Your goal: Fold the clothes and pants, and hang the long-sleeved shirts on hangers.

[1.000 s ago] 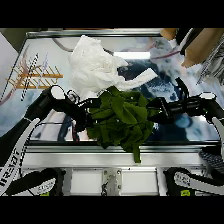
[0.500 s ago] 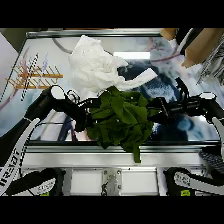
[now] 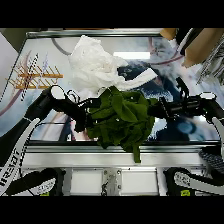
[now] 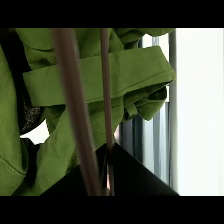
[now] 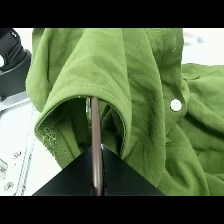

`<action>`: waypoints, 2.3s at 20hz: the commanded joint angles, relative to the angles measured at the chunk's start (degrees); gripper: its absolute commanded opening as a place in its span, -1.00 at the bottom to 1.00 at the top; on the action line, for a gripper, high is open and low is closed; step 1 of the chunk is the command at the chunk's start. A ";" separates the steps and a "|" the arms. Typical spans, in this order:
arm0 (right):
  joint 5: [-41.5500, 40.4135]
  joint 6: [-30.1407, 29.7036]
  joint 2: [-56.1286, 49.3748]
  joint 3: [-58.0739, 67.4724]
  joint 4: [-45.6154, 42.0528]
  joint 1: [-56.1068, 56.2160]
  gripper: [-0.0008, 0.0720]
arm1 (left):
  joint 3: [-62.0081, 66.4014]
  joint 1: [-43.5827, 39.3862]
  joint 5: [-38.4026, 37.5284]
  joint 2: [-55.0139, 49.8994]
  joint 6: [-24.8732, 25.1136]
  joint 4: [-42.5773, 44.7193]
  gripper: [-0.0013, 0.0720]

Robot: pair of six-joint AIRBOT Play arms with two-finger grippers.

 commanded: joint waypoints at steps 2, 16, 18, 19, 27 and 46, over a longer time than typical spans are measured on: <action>0.00 0.17 -0.04 -0.02 0.70 0.07 -0.93 | 0.07 -0.04 0.07 0.02 0.09 0.04 -0.92; -4.55 3.21 0.00 -0.02 7.52 0.04 -0.95 | 0.09 4.81 -0.96 0.85 -22.82 1.36 0.28; -4.72 3.87 0.00 -0.02 7.52 0.04 -0.95 | 0.09 6.62 -0.98 2.75 -24.83 1.36 0.28; -4.74 4.72 0.00 -0.02 7.50 0.04 -0.95 | 0.09 7.34 -1.03 3.91 -25.44 1.33 0.28; -4.70 5.62 0.00 -0.02 7.50 0.04 -0.95 | 0.07 8.00 -1.03 9.70 -26.51 1.57 0.28; -12.09 6.05 4.83 0.04 12.09 0.04 -0.95 | -8.33 21.29 8.74 20.74 -55.82 -5.57 0.27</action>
